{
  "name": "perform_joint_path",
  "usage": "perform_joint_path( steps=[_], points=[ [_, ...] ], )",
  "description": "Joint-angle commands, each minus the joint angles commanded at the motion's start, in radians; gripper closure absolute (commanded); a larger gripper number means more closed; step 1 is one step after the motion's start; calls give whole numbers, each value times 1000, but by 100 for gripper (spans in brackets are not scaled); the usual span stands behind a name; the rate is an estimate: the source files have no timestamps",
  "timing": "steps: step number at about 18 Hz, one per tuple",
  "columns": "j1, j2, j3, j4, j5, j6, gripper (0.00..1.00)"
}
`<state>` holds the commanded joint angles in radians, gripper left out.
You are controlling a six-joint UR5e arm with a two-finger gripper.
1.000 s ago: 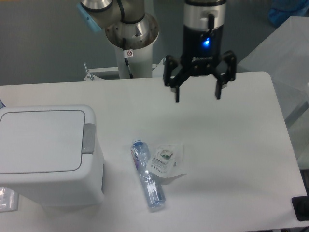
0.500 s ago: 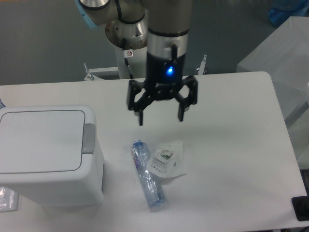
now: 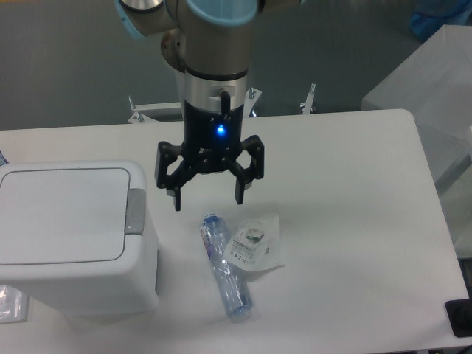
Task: Open the trash can
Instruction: 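Move the open gripper toward the trash can's grey lid tab, then lower the gripper fingers under the grey tab of the lid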
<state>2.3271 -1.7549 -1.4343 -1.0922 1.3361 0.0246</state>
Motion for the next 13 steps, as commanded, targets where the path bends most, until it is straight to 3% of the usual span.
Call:
perform_joint_path(
  steps=[13],
  points=[
    [-43,-25,-11,3,2,-89,0]
  ],
)
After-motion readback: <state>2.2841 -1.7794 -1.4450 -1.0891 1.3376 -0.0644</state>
